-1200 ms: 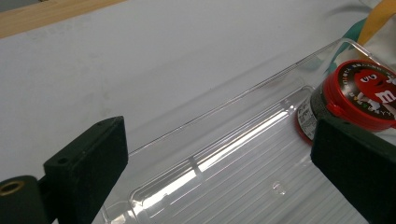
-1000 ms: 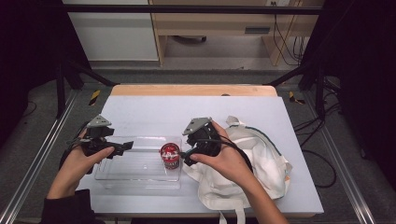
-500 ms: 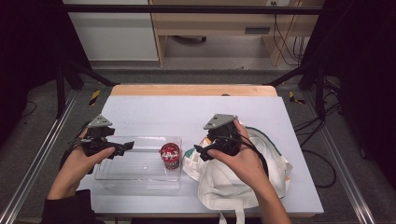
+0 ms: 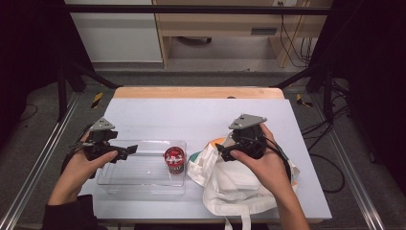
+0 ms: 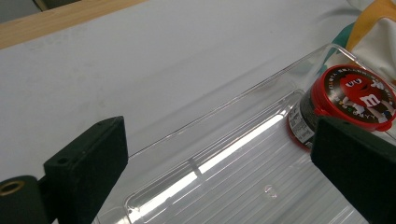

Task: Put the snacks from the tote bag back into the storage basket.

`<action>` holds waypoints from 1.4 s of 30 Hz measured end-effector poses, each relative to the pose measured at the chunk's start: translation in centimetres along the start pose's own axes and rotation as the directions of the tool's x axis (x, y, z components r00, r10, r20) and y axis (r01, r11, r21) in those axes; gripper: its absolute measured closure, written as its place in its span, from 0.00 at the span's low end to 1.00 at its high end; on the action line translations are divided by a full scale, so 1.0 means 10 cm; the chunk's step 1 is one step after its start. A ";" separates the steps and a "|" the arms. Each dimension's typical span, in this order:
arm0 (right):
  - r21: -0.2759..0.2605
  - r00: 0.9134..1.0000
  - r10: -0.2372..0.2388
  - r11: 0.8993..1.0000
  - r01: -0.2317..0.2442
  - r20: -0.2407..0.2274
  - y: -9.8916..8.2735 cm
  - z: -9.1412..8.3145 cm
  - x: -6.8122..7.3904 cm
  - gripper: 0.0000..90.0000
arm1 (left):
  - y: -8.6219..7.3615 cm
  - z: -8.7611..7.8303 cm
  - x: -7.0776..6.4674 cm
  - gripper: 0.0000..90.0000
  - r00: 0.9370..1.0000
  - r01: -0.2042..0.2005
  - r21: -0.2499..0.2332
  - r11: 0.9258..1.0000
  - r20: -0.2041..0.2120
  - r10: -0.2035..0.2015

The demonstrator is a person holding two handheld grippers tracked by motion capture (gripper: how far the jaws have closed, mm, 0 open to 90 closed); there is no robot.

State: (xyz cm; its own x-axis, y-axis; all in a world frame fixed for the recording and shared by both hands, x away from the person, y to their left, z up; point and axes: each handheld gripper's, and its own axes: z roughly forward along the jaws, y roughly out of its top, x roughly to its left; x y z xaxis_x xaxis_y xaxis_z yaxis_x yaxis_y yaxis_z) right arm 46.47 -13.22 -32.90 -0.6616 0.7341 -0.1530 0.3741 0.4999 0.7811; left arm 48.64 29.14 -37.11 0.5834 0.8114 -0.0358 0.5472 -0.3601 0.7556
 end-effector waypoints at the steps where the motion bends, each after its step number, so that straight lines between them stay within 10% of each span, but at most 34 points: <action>1: 0.001 1.000 0.005 1.000 -0.005 0.005 -0.01 -0.02 -0.02 0.09 | 0.00 0.00 0.00 0.04 1.000 0.000 -0.001 1.000 -0.002 0.000; 22: -0.021 0.985 0.129 0.992 -0.128 0.117 -0.38 -0.42 -0.46 0.10 | 0.01 -0.10 0.03 0.04 1.000 0.003 -0.020 1.000 -0.010 -0.003; 42: -0.057 0.950 0.233 0.973 -0.226 0.208 -0.65 -0.73 -0.83 0.10 | 0.00 -0.27 0.12 0.04 0.998 0.028 -0.062 0.998 -0.051 -0.031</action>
State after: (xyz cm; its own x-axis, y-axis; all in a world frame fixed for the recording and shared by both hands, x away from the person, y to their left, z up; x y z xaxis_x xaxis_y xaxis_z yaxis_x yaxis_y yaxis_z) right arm 44.78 -25.88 -32.33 -0.4065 0.9093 -0.0893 0.4764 0.2943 0.8285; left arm 47.72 31.40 -35.36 0.5345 0.8447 -0.0260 0.5254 -0.3080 0.7931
